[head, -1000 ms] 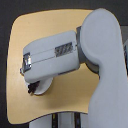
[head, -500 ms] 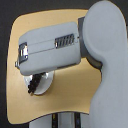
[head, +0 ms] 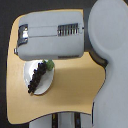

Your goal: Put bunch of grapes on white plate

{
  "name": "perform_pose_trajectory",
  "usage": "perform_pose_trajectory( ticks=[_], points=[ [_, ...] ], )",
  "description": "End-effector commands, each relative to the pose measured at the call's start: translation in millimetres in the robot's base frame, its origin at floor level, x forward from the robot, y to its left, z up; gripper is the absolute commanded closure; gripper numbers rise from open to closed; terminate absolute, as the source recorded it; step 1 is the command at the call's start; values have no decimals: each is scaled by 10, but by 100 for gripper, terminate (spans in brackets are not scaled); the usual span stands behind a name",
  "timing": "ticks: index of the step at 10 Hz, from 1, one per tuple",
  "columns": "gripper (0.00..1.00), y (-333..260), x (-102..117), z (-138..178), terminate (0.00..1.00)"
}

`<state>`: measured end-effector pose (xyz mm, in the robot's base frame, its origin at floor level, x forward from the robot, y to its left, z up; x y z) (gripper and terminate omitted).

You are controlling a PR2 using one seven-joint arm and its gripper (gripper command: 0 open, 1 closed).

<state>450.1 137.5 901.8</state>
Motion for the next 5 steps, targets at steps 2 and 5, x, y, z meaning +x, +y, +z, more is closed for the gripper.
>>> perform_pose_trajectory(
  ticks=[2,5],
  points=[
    [0,-1198,146,187,0],
    [0,-2141,264,284,0]
  ],
)
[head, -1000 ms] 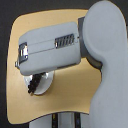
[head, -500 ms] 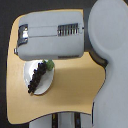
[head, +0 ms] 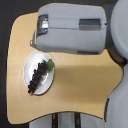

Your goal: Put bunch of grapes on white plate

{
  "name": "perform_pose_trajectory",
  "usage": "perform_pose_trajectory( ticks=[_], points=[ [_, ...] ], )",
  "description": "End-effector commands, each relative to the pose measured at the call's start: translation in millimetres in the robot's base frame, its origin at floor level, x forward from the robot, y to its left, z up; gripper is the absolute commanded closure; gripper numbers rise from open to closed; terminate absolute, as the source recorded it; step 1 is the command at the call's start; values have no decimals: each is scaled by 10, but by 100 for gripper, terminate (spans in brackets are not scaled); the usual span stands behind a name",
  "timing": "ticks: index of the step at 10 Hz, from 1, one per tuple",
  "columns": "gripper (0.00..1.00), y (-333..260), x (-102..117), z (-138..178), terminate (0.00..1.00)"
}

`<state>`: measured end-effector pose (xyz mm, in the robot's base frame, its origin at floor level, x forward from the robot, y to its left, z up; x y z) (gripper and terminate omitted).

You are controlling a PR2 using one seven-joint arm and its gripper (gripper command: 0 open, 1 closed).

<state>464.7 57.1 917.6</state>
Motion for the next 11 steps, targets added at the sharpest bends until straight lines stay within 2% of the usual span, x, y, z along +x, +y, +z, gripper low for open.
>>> perform_pose_trajectory(
  ticks=[1,6,10,11],
  points=[
    [0,-1621,172,159,0],
    [0,-2712,516,464,0],
    [0,-3060,470,511,0],
    [0,-3090,430,478,100]
  ],
)
